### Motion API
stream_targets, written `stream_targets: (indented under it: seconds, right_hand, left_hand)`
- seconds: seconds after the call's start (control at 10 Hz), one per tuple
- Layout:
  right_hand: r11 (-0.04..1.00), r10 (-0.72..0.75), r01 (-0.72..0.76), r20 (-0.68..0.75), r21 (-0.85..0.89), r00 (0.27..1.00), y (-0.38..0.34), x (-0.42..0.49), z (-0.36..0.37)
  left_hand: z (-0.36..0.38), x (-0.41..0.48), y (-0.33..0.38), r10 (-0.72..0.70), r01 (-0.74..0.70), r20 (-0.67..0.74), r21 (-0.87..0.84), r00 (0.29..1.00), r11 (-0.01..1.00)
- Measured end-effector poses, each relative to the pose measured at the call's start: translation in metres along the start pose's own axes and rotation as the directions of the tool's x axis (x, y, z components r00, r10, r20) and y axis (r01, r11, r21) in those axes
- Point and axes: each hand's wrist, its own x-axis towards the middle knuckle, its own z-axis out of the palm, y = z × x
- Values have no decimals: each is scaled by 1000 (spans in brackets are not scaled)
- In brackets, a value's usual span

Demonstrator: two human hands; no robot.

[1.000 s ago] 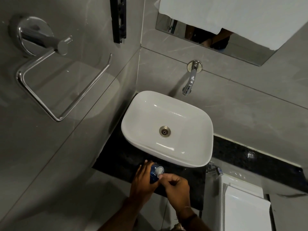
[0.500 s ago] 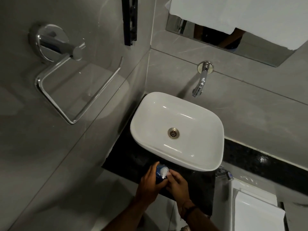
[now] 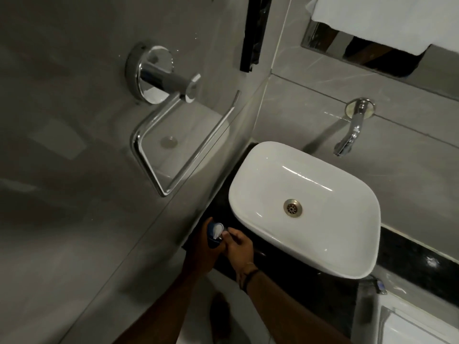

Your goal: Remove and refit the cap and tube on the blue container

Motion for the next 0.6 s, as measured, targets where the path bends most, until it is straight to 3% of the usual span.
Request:
stream_targets:
  seconds: [0.4, 0.6]
  right_hand:
    - [999, 38, -39, -21, -17, 999, 4, 4, 10]
    - [997, 38, -36, 38, -71, 999, -11, -27, -18]
  left_hand:
    - [-5, 4, -9, 8, -8, 8, 27, 1000, 1000]
    - [-16, -29, 2, 100, -105, -181, -22, 978, 994]
